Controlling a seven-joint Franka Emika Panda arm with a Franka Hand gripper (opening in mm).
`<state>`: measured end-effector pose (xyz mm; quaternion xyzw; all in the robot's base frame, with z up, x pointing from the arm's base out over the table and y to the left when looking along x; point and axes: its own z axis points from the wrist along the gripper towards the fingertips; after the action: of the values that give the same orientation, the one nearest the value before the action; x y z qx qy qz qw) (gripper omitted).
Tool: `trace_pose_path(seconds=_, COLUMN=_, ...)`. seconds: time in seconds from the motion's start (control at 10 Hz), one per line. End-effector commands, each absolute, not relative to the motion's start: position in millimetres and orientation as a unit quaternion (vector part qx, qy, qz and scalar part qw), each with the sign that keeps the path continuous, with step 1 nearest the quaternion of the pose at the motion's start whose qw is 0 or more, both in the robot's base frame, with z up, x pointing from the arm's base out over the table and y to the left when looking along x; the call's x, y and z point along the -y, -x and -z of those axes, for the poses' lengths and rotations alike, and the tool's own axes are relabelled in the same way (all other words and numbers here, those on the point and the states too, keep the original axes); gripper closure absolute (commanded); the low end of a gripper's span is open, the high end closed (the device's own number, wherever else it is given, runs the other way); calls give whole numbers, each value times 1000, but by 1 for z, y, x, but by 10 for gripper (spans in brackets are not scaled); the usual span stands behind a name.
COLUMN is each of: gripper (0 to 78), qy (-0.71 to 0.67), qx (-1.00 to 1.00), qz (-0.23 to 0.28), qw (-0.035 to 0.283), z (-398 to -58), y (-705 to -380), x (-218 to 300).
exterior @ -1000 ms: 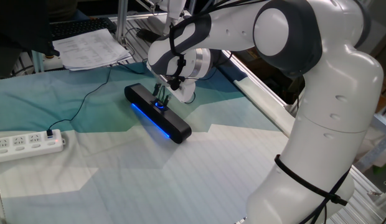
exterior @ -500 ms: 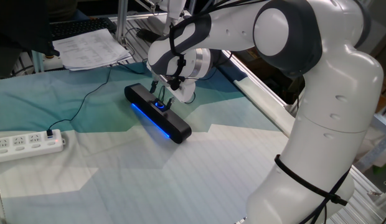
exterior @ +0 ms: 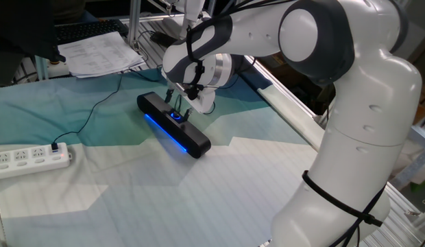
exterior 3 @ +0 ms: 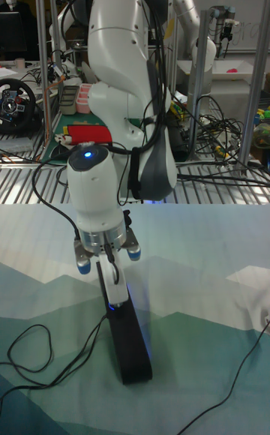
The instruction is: Turn the knob to decrease the volume of the speaker
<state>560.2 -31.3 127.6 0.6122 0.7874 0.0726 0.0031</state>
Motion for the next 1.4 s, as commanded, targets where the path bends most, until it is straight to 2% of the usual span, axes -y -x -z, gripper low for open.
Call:
trace_pose_path(seconds=0.1, gripper=1, qy=-603, qx=-794, qz=-70, qw=6, z=-113, y=-558, x=31)
trace_pose_path(seconds=1.4, gripper=1, qy=-586, qx=-809, qz=-44, qw=-4, z=-111, y=-558, x=31)
